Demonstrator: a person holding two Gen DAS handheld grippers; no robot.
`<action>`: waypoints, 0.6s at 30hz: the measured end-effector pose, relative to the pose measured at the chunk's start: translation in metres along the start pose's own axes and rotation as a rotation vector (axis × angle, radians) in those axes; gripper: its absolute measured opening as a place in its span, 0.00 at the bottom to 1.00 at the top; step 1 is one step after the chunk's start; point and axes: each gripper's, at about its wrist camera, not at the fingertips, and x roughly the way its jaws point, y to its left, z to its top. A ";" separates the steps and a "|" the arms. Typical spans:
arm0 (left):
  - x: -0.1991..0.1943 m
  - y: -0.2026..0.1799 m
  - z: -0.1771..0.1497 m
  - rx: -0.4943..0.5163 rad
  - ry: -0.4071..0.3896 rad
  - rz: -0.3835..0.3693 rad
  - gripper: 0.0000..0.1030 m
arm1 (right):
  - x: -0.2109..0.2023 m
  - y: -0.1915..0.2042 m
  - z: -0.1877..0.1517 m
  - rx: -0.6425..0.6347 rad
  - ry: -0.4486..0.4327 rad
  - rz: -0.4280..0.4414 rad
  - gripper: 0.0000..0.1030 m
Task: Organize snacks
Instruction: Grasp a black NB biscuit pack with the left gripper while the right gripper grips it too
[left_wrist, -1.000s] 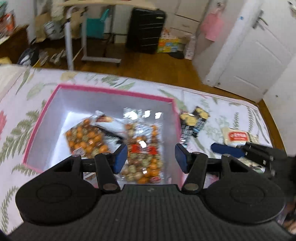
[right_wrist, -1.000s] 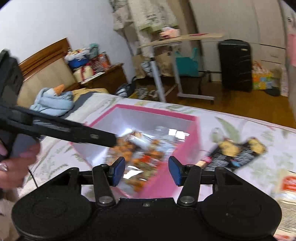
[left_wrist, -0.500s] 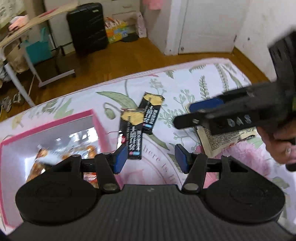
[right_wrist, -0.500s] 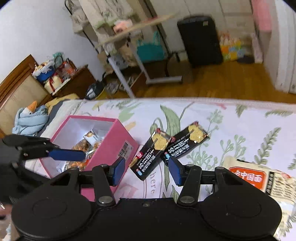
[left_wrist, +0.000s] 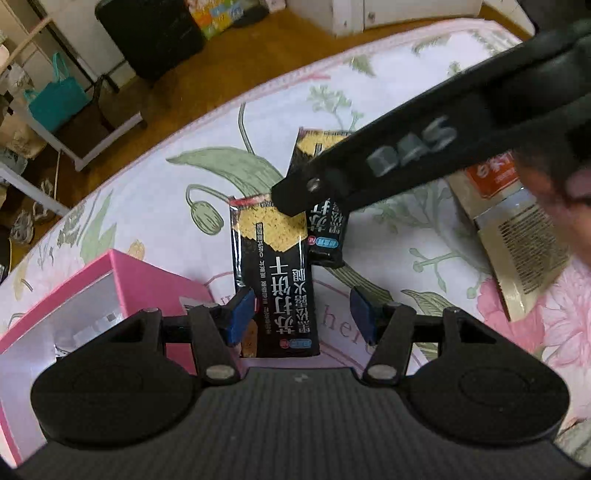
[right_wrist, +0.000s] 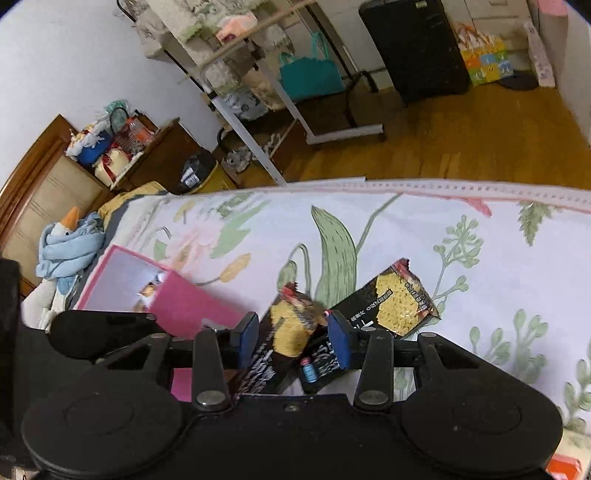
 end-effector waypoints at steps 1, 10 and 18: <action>0.002 0.002 0.003 -0.019 0.008 -0.001 0.55 | 0.006 -0.001 -0.001 0.001 0.005 -0.004 0.46; 0.000 0.010 -0.006 -0.163 0.003 -0.102 0.54 | -0.003 -0.002 -0.015 0.006 -0.006 0.004 0.15; -0.028 0.004 -0.029 -0.214 -0.046 -0.225 0.55 | -0.058 0.000 -0.049 0.049 -0.008 -0.082 0.13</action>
